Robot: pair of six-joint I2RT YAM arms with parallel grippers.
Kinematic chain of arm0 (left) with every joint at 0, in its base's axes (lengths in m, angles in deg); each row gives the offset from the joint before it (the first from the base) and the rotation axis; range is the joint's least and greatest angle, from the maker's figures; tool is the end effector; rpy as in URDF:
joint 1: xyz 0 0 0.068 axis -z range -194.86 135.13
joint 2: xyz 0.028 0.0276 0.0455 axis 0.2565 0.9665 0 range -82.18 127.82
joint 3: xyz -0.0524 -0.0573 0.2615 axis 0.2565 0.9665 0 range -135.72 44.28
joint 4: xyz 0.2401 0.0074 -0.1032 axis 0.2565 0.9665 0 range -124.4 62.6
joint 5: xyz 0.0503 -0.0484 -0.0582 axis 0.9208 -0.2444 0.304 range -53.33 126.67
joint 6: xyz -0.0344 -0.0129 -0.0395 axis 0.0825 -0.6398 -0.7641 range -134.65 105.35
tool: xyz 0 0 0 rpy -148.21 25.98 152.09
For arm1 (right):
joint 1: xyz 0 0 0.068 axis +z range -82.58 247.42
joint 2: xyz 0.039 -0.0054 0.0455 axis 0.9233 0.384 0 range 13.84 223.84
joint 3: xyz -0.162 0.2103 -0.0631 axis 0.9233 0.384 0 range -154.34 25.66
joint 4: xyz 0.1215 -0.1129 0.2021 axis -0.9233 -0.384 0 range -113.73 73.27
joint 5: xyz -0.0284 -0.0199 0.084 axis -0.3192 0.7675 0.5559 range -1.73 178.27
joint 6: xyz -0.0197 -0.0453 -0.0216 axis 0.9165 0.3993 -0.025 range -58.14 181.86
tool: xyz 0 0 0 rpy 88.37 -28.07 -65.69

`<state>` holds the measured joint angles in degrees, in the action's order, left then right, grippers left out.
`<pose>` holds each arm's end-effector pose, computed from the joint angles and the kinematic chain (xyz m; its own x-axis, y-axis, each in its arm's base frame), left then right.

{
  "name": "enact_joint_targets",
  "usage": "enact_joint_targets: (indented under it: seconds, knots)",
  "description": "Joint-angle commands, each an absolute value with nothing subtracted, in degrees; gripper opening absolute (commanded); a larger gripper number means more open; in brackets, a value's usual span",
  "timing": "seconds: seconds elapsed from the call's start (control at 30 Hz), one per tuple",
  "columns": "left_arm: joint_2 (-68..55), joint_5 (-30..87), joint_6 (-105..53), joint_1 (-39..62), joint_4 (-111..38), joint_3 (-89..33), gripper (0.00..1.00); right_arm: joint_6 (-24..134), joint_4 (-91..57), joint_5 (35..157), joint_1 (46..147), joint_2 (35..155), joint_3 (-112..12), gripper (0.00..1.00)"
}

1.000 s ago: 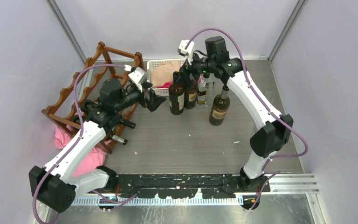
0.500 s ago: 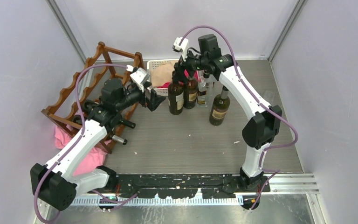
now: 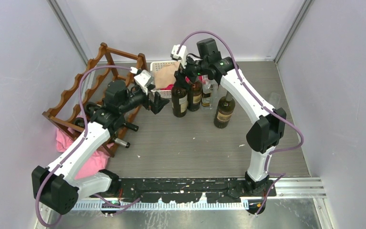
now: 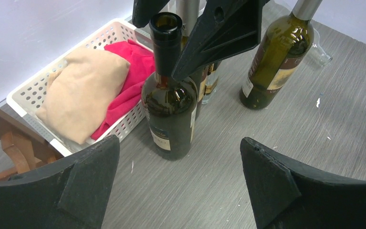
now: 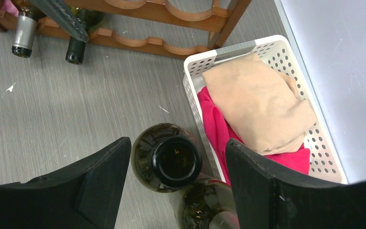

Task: Put the wine bottle on the wine rack
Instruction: Pick up the wine bottle from the center of the board.

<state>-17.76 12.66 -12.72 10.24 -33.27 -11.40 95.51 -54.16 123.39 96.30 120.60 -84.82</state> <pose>0.2312 -0.1245 0.3553 -0.1298 0.0949 -0.9870 0.7554 0.6542 -0.0365 0.3600 0.2221 0.3848 0.0464 -0.4920 -0.8693 -0.9470 0.2553 -0.1951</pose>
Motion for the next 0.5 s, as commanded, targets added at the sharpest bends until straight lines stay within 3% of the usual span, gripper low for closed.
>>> enact_joint_targets:
  seconds: [0.0,0.1,0.3,0.47]
  knots:
    - [-19.17,12.25,-12.79,10.18,-34.92,-10.43,0.95,98.26,-54.72,123.67,96.88,120.52,-87.26,0.76]
    - [-20.27,12.35,-13.68,10.18,-34.92,-9.43,0.95,98.64,-55.21,124.14,97.04,120.79,-87.49,0.62]
    - [-22.75,12.58,-15.18,10.14,-35.16,-7.31,0.94,97.37,-53.67,125.08,97.84,120.31,-87.46,0.24]
    - [-24.8,12.7,-17.04,10.18,-34.97,-5.5,0.94,92.32,-51.04,126.91,98.06,118.17,-86.98,0.05]
